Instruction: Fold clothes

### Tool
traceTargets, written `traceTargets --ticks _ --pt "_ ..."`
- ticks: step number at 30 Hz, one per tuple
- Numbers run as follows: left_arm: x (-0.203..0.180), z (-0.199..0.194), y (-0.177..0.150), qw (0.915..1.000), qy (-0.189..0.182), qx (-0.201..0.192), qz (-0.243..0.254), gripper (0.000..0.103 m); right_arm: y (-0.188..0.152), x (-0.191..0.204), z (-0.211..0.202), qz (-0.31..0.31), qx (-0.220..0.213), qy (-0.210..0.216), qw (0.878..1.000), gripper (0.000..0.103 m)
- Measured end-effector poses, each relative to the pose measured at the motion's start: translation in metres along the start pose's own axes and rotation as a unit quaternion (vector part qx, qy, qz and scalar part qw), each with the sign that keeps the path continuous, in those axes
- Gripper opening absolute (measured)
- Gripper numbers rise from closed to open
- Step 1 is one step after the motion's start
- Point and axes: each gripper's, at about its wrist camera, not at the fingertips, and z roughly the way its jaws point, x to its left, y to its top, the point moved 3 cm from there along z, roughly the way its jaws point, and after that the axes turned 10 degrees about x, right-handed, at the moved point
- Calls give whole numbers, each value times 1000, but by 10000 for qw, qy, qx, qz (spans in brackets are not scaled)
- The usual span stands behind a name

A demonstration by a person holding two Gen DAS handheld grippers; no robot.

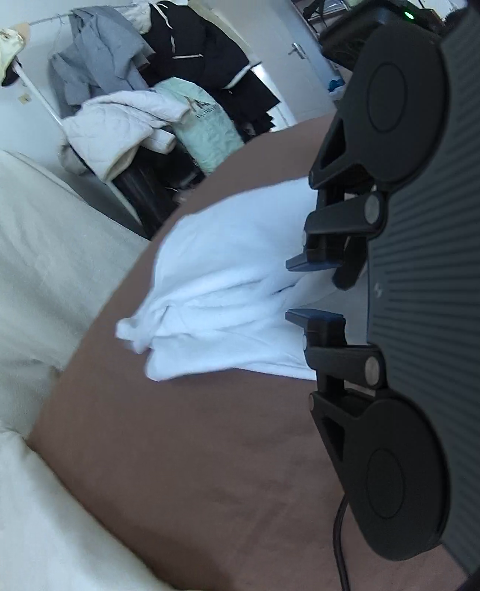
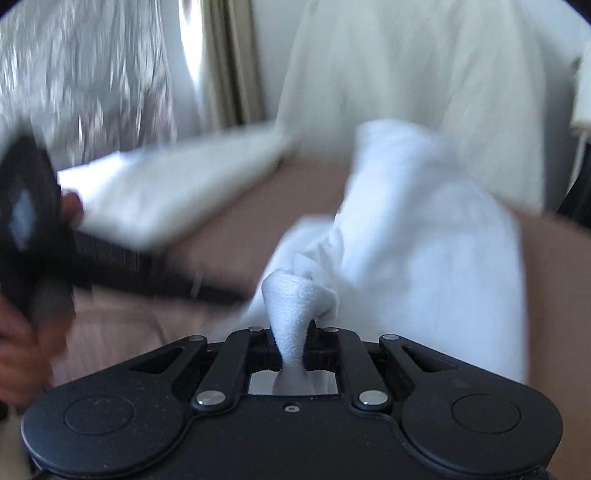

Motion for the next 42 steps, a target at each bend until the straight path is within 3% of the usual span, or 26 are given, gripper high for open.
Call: traceTargets --ticks 4,7,12,14,18,21,25,28,33,35,38,39,40,41,42 --pt "9 11 -1 9994 -298 -2 -170 20 -12 -4 -1 181 -45 96 9998 11" --pt "15 10 -1 9971 -661 -166 -339 28 -9 -14 -8 641 -321 437 9965 11" --pt "16 0 9 9949 -775 -518 -394 30 -8 -27 -31 1516 -1085 1260 9744 11" --pt "21 -1 9 9924 -956 -530 -558 32 -3 -33 -35 1624 -1167 1346 9705 11" --pt "33 11 8 9853 -1295 -323 -1070 39 1 -13 -26 1073 -916 947 9855 12" --pt "35 19 3 9878 -1122 -183 -1069 39 3 9 -9 591 -564 642 9946 17" --pt "34 27 0 9916 -881 -35 -942 39 -2 36 -2 -111 -281 649 9974 39" --pt "28 27 -1 9952 -699 18 -689 41 -9 61 -4 -783 -119 735 9941 40" --pt "24 23 -7 9980 -496 145 -361 41 -17 60 -48 -617 -48 452 9971 42" --pt "22 24 -9 9986 -420 220 -237 45 -28 49 -66 -673 180 105 9975 56" --pt "15 27 -11 9995 -180 252 41 48 -49 25 -83 -614 625 -665 9939 58" --pt "12 29 -12 9995 -78 223 190 41 -55 12 -86 -363 780 -875 9924 58" --pt "7 28 -12 9993 51 173 338 28 -61 -1 -87 -59 922 -1048 9902 58" --pt "2 27 -12 9986 182 122 485 7 -65 -13 -86 240 1045 -1128 9878 58" --pt "-3 26 -13 9975 313 71 633 7 -70 -25 -83 536 1158 -1163 9850 58"
